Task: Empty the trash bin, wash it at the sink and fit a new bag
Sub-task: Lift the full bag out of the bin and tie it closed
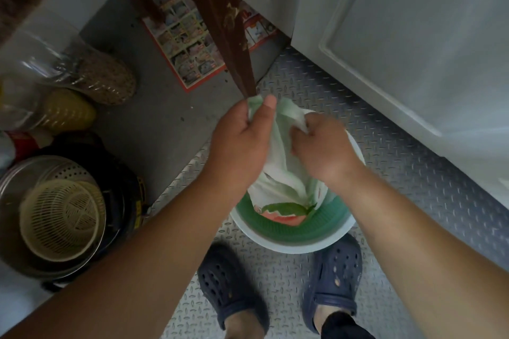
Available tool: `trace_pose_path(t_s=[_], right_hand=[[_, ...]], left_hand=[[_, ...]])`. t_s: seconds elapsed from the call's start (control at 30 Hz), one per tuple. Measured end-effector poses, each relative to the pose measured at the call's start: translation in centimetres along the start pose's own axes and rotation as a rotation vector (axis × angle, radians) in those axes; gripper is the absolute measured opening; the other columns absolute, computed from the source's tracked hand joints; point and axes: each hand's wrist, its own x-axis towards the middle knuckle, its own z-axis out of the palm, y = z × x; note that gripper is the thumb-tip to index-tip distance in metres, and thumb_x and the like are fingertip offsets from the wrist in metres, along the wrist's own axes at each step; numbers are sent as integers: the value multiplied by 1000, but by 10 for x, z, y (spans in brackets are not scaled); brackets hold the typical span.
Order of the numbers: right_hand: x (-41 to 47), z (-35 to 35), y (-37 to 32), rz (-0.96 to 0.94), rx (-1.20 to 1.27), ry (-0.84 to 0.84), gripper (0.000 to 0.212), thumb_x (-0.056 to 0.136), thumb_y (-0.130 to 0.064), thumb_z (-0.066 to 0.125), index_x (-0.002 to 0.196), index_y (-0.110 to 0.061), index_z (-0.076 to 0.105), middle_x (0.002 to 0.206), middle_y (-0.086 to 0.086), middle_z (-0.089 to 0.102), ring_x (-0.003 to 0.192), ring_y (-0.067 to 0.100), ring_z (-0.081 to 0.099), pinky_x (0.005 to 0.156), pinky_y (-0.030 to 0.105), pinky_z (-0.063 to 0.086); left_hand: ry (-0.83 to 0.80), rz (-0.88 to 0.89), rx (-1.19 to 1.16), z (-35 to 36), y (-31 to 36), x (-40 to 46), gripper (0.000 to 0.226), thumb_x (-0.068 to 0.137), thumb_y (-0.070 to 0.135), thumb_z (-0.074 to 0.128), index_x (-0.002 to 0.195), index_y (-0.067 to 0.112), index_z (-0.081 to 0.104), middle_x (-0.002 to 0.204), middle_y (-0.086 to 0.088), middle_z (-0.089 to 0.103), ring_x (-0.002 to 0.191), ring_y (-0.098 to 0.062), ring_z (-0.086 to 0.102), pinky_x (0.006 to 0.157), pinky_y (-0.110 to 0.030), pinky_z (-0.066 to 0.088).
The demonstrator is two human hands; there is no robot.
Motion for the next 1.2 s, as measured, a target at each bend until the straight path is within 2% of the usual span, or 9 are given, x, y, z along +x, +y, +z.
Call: trace_pose_path(t_s=[0.17,0.33,0.4,0.5,0.67,0.87,1.0,1.1,1.2], right_hand=[[-7,7,-12,-149,-63,-196,26,96,-24,49,73,-21,61,77,1,67,75,21,62,67,27,41],[-21,-7,-8,-8,717,-506,27,82,-41,51,62,-27,63,58,-11,55,53,7,52,58,24,39],[-22,-4,-3,-215,455,-653,9,81,-38,62,85,-35,70,75,-12,71,70,2,68,67,22,52],[-21,9,-4,-236,137,-571,56,61,-55,78,108,-28,64,95,-8,74,90,6,70,81,29,56],[-19,29,-5,-254,-92,-221,21,84,-33,60,66,-32,50,63,-14,55,62,0,52,52,21,34],[-10,21,3,76,475,-251,33,85,-44,60,110,-24,69,99,-6,75,96,14,69,92,36,52],[-11,13,11,197,770,-291,34,90,-41,59,105,-13,72,97,9,76,96,28,72,95,44,51],[-12,10,13,247,885,-297,37,90,-31,60,112,-3,70,108,25,71,103,44,67,99,56,47],[-14,5,10,245,996,-303,29,93,-14,60,115,4,66,104,26,70,100,42,67,98,57,51]], left_hand=[[45,-35,-2,8,12,1,41,102,44,48,66,25,50,57,14,54,54,1,52,56,-24,43],[171,-240,-166,3,19,16,23,102,44,47,94,26,59,106,1,67,103,-21,66,97,-44,53],[161,-215,-131,2,22,17,28,102,46,46,111,26,64,116,1,67,106,-19,64,100,-42,50],[88,-123,-76,7,25,12,24,102,46,46,86,33,59,88,17,61,84,5,56,80,-26,47],[-149,25,41,21,36,3,37,101,44,49,73,21,55,67,9,57,64,-5,56,65,-26,45],[-86,189,93,3,25,7,52,98,49,39,80,5,59,82,-15,62,76,-22,60,81,-46,51],[-110,-166,-156,1,-12,-7,31,82,52,56,104,31,62,111,9,69,104,-10,67,96,-41,55],[-291,-205,-238,8,-40,-23,69,67,51,79,128,42,48,120,27,66,111,6,64,89,-20,55],[-356,-203,-135,13,-53,-25,118,52,55,86,150,48,20,142,20,49,126,2,52,105,-34,49]])
